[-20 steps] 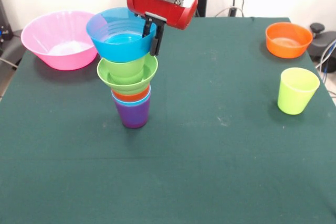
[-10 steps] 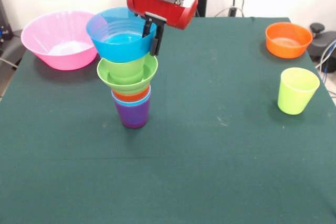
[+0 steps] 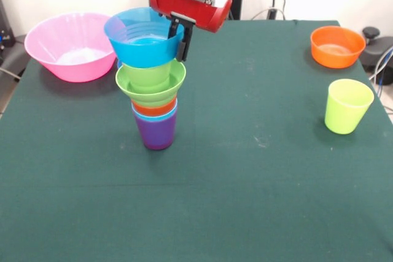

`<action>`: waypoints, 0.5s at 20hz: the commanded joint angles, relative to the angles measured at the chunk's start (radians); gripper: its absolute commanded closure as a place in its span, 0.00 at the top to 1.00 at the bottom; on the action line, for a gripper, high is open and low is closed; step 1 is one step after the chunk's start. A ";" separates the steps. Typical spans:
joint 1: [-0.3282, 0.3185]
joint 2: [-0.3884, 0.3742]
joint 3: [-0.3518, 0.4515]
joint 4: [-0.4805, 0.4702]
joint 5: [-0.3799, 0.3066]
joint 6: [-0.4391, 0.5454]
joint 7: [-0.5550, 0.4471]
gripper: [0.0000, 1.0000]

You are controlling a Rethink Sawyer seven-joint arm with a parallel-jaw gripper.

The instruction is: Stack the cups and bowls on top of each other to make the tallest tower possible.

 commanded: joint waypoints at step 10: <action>0.009 0.056 0.068 -0.004 -0.047 0.081 -0.102 0.00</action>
